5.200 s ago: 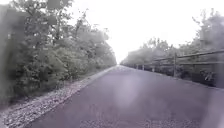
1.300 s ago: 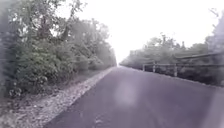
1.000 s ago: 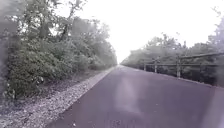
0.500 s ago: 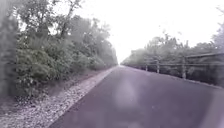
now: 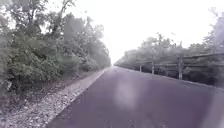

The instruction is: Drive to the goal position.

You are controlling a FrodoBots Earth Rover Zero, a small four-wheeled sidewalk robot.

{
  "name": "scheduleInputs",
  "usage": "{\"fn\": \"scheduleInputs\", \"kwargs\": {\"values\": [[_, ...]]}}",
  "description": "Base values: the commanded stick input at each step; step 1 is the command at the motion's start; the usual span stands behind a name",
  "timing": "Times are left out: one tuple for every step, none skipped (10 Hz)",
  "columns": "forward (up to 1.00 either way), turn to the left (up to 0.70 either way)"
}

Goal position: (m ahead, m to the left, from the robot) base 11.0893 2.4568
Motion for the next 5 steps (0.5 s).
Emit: {"fn": "scheduleInputs", "kwargs": {"values": [[1.0,0.0],[1.0,0.0],[1.0,0.0],[1.0,0.0],[1.0,0.0]]}}
